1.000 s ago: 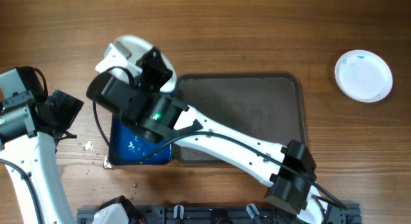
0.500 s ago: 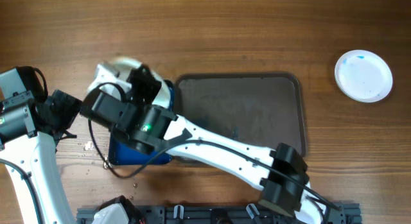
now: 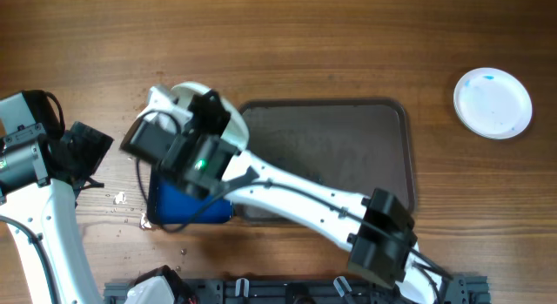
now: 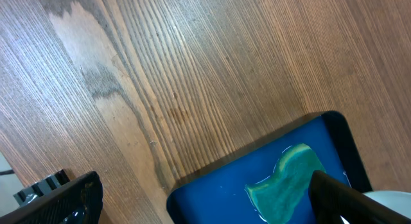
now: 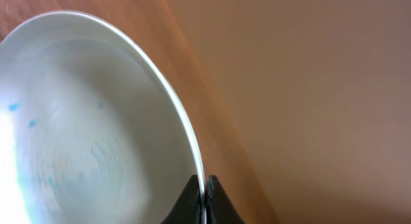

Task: Clean dirty plates on tray and stack at the side
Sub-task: 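Hold the tilted plate over the blue tray to drain it, then carry the white plate right and lower it onto the plate stack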

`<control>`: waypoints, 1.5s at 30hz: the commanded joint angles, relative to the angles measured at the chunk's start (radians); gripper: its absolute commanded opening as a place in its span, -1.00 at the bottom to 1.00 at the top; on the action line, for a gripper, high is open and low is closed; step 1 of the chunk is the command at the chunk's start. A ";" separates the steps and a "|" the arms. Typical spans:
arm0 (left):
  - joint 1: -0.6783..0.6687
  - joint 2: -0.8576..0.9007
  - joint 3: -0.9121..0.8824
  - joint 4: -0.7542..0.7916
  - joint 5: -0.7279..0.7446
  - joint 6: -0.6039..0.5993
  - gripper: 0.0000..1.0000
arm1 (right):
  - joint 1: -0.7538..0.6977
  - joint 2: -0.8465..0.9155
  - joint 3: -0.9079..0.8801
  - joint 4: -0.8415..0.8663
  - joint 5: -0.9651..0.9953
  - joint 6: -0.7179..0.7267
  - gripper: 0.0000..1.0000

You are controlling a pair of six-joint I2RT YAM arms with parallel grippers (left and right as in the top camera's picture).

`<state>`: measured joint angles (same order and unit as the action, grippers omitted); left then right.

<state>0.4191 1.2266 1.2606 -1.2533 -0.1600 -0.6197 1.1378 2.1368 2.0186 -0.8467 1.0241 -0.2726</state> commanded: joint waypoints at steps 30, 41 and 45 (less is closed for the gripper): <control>0.006 0.004 0.006 0.006 0.011 -0.018 1.00 | -1.209 -0.253 -0.035 -0.412 -0.983 0.651 -0.92; 0.006 0.004 0.005 0.011 0.011 -0.018 1.00 | -1.701 -0.099 -0.119 -0.453 -1.067 0.714 -0.91; 0.006 0.004 0.005 0.011 0.010 -0.018 1.00 | -1.742 -0.052 -0.132 -0.452 -1.067 0.735 -0.91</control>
<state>0.4191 1.2270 1.2606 -1.2465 -0.1558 -0.6201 -0.5888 2.0506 1.8935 -1.2972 -0.0128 0.4267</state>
